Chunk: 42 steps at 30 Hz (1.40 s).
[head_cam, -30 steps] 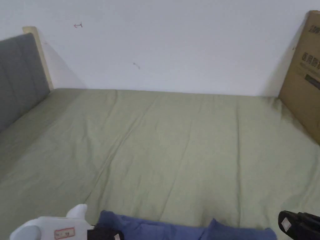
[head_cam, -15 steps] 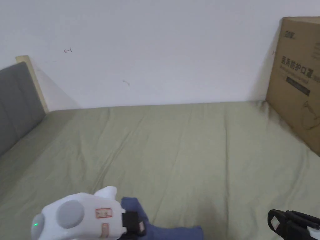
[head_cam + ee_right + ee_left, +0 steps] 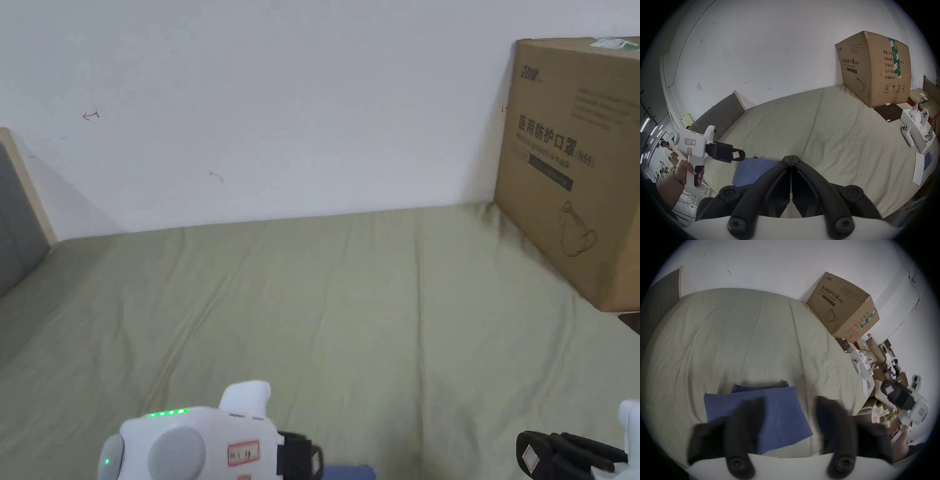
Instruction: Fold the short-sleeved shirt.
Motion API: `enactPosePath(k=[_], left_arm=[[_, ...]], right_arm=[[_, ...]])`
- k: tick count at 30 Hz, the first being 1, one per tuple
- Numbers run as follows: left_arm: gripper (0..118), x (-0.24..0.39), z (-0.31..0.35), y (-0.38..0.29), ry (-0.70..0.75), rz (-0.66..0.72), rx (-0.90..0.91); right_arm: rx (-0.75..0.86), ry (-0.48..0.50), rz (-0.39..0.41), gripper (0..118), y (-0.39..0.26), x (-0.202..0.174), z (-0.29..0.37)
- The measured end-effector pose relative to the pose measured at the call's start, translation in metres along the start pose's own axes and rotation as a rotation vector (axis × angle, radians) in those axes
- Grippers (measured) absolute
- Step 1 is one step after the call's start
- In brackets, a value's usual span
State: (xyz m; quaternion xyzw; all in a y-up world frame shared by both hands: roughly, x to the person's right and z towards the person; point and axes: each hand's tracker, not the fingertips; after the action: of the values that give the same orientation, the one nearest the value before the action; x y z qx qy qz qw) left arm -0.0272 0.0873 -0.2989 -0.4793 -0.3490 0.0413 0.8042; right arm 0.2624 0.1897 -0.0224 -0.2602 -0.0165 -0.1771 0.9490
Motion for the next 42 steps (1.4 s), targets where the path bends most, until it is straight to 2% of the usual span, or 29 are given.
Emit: enactPosePath(k=[1,4,7,10,14,16,19,22,27,32,35,37,42], left_arm=[[2,-0.001,-0.008,-0.008,-0.004,0.016,-0.024],[2,0.007,-0.041,-0.025,-0.092,0.039,-0.089],[2,0.007,-0.079,-0.039,-0.056,-0.001,-0.174],[2,-0.003,-0.118,-0.057,0.001,0.046,-0.245],[1,-0.009,-0.145,-0.067,-0.058,0.151,-0.213],[1,-0.007,-0.142,-0.066,-0.05,0.152,-0.217],[0,0.008,-0.115,-0.049,-0.087,0.096,-0.108],[0,0.026,-0.053,-0.016,-0.128,0.025,0.106],[0,0.039,0.101,0.025,0.043,-0.114,0.585],[0,0.043,0.215,0.023,0.279,-0.214,0.95],[0,0.04,0.236,0.003,0.411,-0.261,1.031],[0,0.035,0.236,-0.009,0.449,-0.234,1.044],[0,0.026,0.223,-0.014,0.398,-0.174,1.003]], right_arm=[[-0.005,-0.002,-0.001,0,-0.001,0.001,-0.001],[-0.021,-0.012,-0.005,0,-0.006,0.007,-0.005],[-0.033,-0.022,-0.026,0,-0.008,0.011,-0.007],[-0.041,-0.031,-0.046,0,-0.009,0.014,-0.008],[-0.046,-0.028,-0.055,0,-0.01,0.015,-0.01],[-0.041,-0.002,-0.077,0,-0.011,0.014,-0.011],[-0.032,0.042,-0.1,0,-0.009,0.005,-0.012],[0.004,0.065,-0.058,0,0.002,-0.01,-0.008],[0.193,0.067,0.052,0,0.025,-0.039,0.012],[0.496,-0.027,0.136,0,0.034,-0.057,0.033],[0.627,-0.158,0.186,0,0.027,-0.063,0.035],[0.636,-0.211,0.175,0,0.023,-0.065,0.033],[0.607,-0.192,0.123,0,0.019,-0.067,0.032]])
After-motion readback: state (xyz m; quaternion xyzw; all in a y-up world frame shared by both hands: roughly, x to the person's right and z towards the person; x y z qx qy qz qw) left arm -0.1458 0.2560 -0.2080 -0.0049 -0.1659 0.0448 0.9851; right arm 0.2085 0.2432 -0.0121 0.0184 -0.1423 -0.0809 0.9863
